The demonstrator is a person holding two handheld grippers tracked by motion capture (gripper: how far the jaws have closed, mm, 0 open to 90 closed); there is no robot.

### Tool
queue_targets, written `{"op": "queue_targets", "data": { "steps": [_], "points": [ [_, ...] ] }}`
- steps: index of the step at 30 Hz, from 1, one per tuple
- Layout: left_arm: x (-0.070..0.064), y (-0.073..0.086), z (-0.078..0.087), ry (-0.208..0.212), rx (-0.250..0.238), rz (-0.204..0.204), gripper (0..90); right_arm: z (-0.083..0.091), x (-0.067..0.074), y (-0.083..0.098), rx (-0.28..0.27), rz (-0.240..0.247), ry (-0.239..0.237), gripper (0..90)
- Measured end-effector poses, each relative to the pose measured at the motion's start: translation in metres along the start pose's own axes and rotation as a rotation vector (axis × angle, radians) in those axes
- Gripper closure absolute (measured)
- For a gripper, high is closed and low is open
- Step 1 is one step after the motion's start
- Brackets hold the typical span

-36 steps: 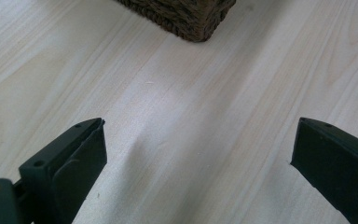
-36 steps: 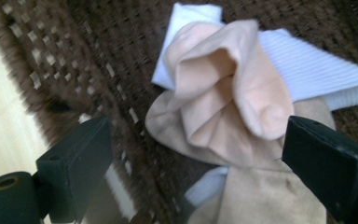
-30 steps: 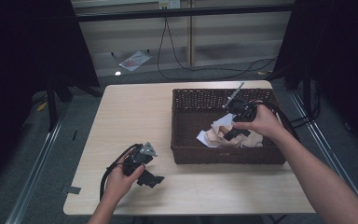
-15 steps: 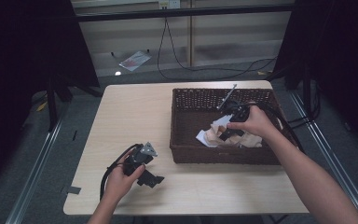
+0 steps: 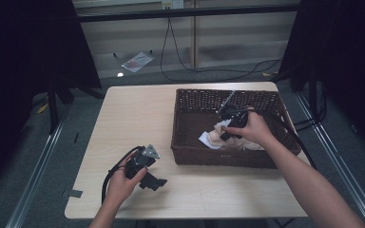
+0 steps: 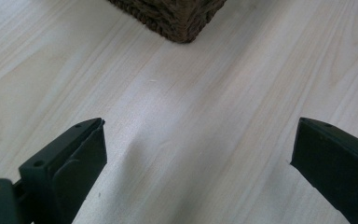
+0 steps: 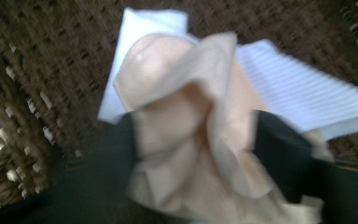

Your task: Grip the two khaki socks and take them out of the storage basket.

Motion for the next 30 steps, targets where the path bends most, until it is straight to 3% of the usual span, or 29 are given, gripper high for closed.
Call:
{"op": "queue_targets", "data": {
  "steps": [1, 4, 8, 10, 11, 17, 19, 22, 30],
  "points": [
    [0.0, -0.001, 0.0, -0.002, -0.012, 0.004, 2.8, 0.003, 0.0, -0.004, -0.03, -0.011, -0.003, 79.4],
    [0.002, 0.001, 0.003, 0.003, 0.014, -0.026, 2.8, 0.008, 0.002, -0.008, -0.056, -0.039, -0.027, 85.6],
    [0.003, 0.001, 0.004, 0.002, 0.006, -0.016, 2.8, 0.022, 0.003, -0.008, -0.036, -0.023, -0.048, 87.4],
    [0.0, -0.001, 0.002, -0.016, -0.035, 0.035, 2.8, 0.035, 0.004, -0.008, -0.043, -0.034, -0.066, 87.5],
    [0.003, 0.001, 0.005, -0.003, 0.0, -0.006, 2.8, 0.039, 0.005, -0.008, -0.042, -0.037, -0.077, 87.5],
    [0.002, 0.001, 0.005, 0.008, 0.006, -0.022, 2.7, 0.067, 0.006, -0.005, -0.044, -0.023, -0.1, 87.6],
    [0.002, 0.0, 0.005, 0.01, 0.004, -0.022, 2.7, 0.072, 0.006, -0.004, -0.042, -0.024, -0.098, 87.6],
    [-0.001, -0.001, 0.002, -0.002, -0.02, 0.015, 2.7, 0.085, 0.006, -0.002, -0.042, -0.014, -0.109, 87.6],
    [-0.002, -0.002, 0.001, 0.006, -0.013, 0.005, 2.7, 0.127, 0.002, -0.002, -0.043, 0.006, -0.12, 87.6]
  ]
}}
Point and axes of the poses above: each handheld gripper's, and its own axes: z roughly backward along the jaws, y roughly out of its underside, x roughly to its left, the point moved 9 cm from there along -z, roughly forward along the jaws, and after that the axes turned 14 degrees about -x, right-handed, at the moved point
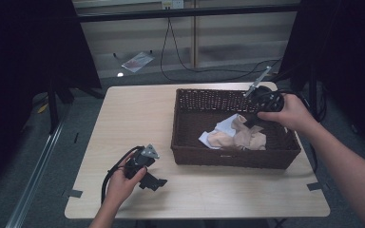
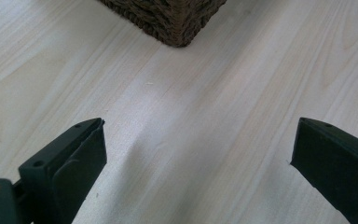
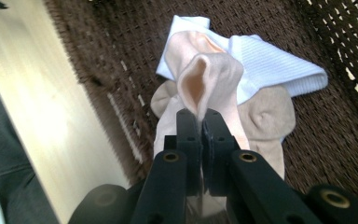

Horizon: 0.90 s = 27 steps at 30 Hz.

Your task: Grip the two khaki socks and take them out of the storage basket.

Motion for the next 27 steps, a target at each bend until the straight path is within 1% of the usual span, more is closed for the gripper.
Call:
{"op": "queue_targets", "data": {
  "steps": [4, 8, 9, 10, 11, 13, 16, 17, 19, 20, 21, 23, 26, 27],
  "points": [
    [0.0, 0.001, 0.0, -0.003, 0.004, 0.004, 2.8, 0.011, 0.001, 0.001, 0.006, 0.002, -0.003, 87.6],
    [-0.002, 0.001, -0.002, -0.004, 0.001, 0.01, 2.7, 0.022, 0.004, 0.003, -0.001, 0.015, -0.021, 87.6],
    [-0.001, 0.002, -0.001, -0.001, 0.014, -0.007, 2.7, 0.025, 0.009, 0.004, -0.005, 0.028, -0.039, 87.5],
    [-0.001, 0.002, -0.001, -0.001, 0.014, -0.007, 2.7, 0.026, 0.012, 0.005, -0.009, 0.03, -0.048, 87.5],
    [-0.002, 0.001, -0.002, -0.005, 0.0, 0.01, 2.7, 0.026, 0.012, 0.005, -0.009, 0.03, -0.048, 87.5],
    [-0.001, 0.001, -0.002, -0.006, 0.0, 0.011, 2.7, 0.026, 0.019, 0.008, -0.01, 0.043, -0.069, 87.5],
    [0.0, 0.001, -0.001, 0.0, 0.015, -0.009, 2.7, 0.027, 0.027, 0.012, -0.021, 0.054, -0.105, 87.4],
    [-0.001, 0.001, -0.002, -0.002, 0.006, 0.003, 2.7, 0.028, 0.032, 0.014, -0.029, 0.057, -0.117, 87.4],
    [-0.002, 0.001, -0.001, -0.003, 0.01, 0.003, 2.7, 0.03, 0.034, 0.014, -0.034, 0.062, -0.121, 87.4],
    [-0.001, 0.001, -0.002, -0.001, 0.011, 0.0, 2.7, 0.034, 0.037, 0.013, -0.051, 0.064, -0.134, 87.4],
    [-0.002, 0.001, -0.002, -0.001, 0.011, 0.005, 2.7, 0.036, 0.038, 0.012, -0.057, 0.07, -0.142, 87.4],
    [-0.002, 0.001, -0.003, 0.0, 0.012, 0.002, 2.8, 0.041, 0.039, 0.01, -0.058, 0.069, -0.131, 87.4],
    [-0.003, 0.001, -0.004, 0.002, 0.01, 0.003, 2.7, 0.045, 0.039, 0.008, -0.065, 0.071, -0.135, 87.4],
    [-0.002, 0.001, -0.003, 0.005, 0.017, -0.006, 2.7, 0.047, 0.039, 0.007, -0.063, 0.071, -0.133, 87.4]
  ]
}}
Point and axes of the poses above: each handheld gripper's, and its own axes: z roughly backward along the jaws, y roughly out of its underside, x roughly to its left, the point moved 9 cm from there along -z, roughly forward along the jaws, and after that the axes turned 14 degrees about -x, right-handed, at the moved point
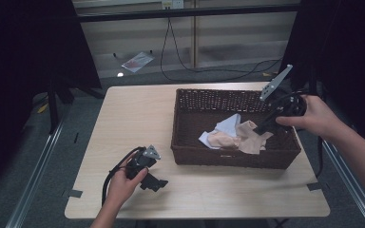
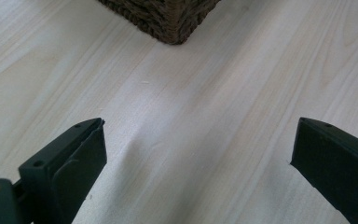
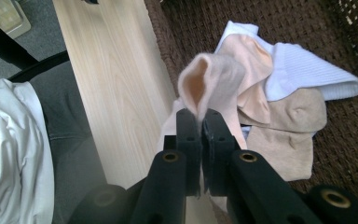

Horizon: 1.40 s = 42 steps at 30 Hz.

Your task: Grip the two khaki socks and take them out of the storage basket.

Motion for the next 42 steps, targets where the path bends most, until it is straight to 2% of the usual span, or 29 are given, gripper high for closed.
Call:
{"op": "queue_targets", "data": {
  "steps": [6, 10, 15, 19, 22, 23, 24, 31, 38, 39, 42],
  "points": [
    [0.0, 0.0, 0.0, -0.006, -0.002, 0.01, 2.7, 0.005, 0.006, -0.004, -0.015, 0.015, -0.02, 87.3],
    [0.0, 0.0, 0.0, -0.006, -0.007, 0.01, 2.7, 0.003, 0.012, -0.001, -0.003, 0.031, -0.035, 87.3],
    [0.0, 0.0, 0.0, -0.002, -0.006, 0.008, 2.7, 0.0, 0.023, -0.001, -0.007, 0.062, -0.081, 87.2],
    [0.0, 0.0, 0.0, -0.005, -0.003, 0.009, 2.8, -0.004, 0.029, 0.001, 0.006, 0.076, -0.093, 87.1],
    [0.0, 0.0, 0.0, -0.003, -0.005, 0.006, 2.8, -0.009, 0.033, 0.005, 0.023, 0.088, -0.105, 87.0],
    [0.001, 0.001, 0.002, 0.007, 0.02, -0.022, 2.7, -0.012, 0.035, 0.006, 0.029, 0.091, -0.111, 87.0],
    [0.001, 0.001, 0.003, 0.003, 0.018, -0.02, 2.7, -0.017, 0.038, 0.009, 0.043, 0.105, -0.115, 86.8],
    [0.001, 0.001, 0.003, 0.003, 0.018, -0.02, 2.8, -0.034, 0.046, 0.02, 0.096, 0.126, -0.135, 86.6],
    [0.002, 0.001, 0.003, 0.001, 0.016, -0.019, 2.7, -0.053, 0.051, 0.03, 0.128, 0.142, -0.148, 86.6],
    [0.002, 0.001, 0.003, 0.0, 0.016, -0.019, 2.7, -0.06, 0.05, 0.034, 0.138, 0.155, -0.144, 86.6],
    [0.002, 0.001, 0.003, 0.0, 0.016, -0.02, 2.7, -0.068, 0.051, 0.038, 0.143, 0.15, -0.15, 86.5]
  ]
}}
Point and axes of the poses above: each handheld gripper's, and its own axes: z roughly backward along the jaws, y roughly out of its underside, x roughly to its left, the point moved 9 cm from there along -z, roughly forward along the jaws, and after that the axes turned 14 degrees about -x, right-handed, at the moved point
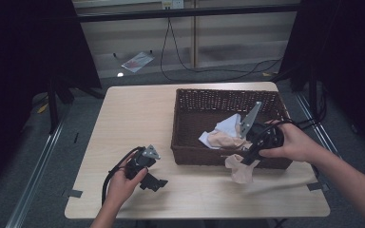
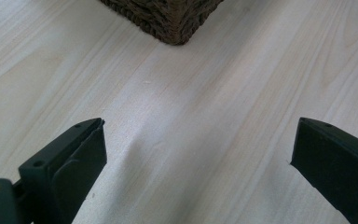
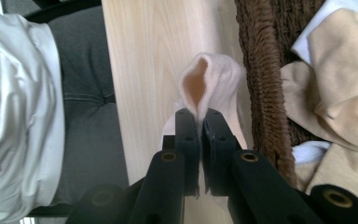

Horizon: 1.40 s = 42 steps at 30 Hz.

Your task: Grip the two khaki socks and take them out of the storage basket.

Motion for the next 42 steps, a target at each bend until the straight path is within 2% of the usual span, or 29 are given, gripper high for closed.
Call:
{"op": "queue_targets", "data": {
  "steps": [1, 3, 4, 8, 13, 15, 16, 18, 22, 23, 24, 25, 29, 31, 35, 38, 39, 42],
  "points": [
    [0.0, 0.0, 0.0, 0.001, 0.0, -0.001, 2.7, -0.009, 0.0, 0.004, 0.017, 0.006, -0.001, 86.4],
    [0.0, 0.0, 0.0, 0.002, 0.0, -0.001, 2.7, -0.012, 0.001, 0.005, 0.031, -0.007, -0.007, 86.4],
    [0.0, 0.0, 0.0, 0.001, 0.001, 0.0, 2.7, -0.02, 0.001, 0.008, 0.05, -0.004, -0.005, 86.4],
    [0.0, 0.0, 0.0, 0.003, 0.001, -0.004, 2.7, -0.032, -0.002, 0.011, 0.06, 0.01, -0.005, 86.2],
    [0.001, 0.0, 0.0, 0.001, 0.002, -0.002, 2.7, -0.039, -0.002, 0.013, 0.066, 0.004, -0.008, 84.8],
    [0.0, 0.0, 0.0, 0.003, 0.003, -0.003, 2.7, -0.041, -0.002, 0.013, 0.069, -0.003, 0.003, 82.4],
    [0.0, 0.0, 0.0, 0.002, 0.003, -0.001, 2.7, -0.042, -0.003, 0.011, 0.062, 0.005, 0.002, 76.6],
    [0.0, 0.0, 0.0, 0.002, 0.003, -0.002, 2.7, -0.041, -0.001, 0.011, 0.071, -0.005, -0.005, 66.9],
    [0.0, 0.0, 0.0, 0.002, 0.003, -0.002, 2.7, -0.037, 0.0, 0.008, 0.069, 0.005, -0.005, 61.5],
    [0.0, 0.0, 0.0, 0.002, 0.006, -0.002, 2.7, -0.034, 0.0, 0.005, 0.053, -0.008, -0.001, 58.3],
    [0.0, 0.0, 0.0, 0.002, 0.006, -0.002, 2.7, -0.034, 0.0, 0.005, 0.053, -0.008, -0.001, 58.3],
    [0.0, 0.0, 0.0, 0.005, 0.006, -0.005, 2.7, -0.028, -0.002, 0.003, 0.058, -0.011, 0.009, 53.9],
    [0.0, 0.0, 0.0, 0.005, 0.006, -0.006, 2.7, -0.019, -0.003, -0.002, 0.046, -0.026, 0.013, 49.1],
    [0.0, 0.0, -0.001, 0.005, 0.007, -0.005, 2.7, -0.011, -0.003, -0.006, 0.054, -0.027, 0.02, 41.2],
    [0.0, 0.0, -0.001, 0.004, 0.007, -0.006, 2.7, -0.004, -0.004, -0.011, 0.046, -0.032, 0.027, 34.4],
    [-0.001, 0.0, 0.0, 0.007, 0.004, -0.005, 2.7, 0.005, -0.009, -0.017, 0.042, -0.041, 0.048, 29.4],
    [-0.002, -0.002, -0.002, -0.006, -0.021, 0.027, 2.7, 0.005, -0.009, -0.017, 0.042, -0.041, 0.048, 29.4],
    [-0.002, -0.001, -0.002, -0.004, -0.02, 0.027, 2.7, 0.012, -0.013, -0.021, 0.038, -0.054, 0.053, 26.5]
  ]
}}
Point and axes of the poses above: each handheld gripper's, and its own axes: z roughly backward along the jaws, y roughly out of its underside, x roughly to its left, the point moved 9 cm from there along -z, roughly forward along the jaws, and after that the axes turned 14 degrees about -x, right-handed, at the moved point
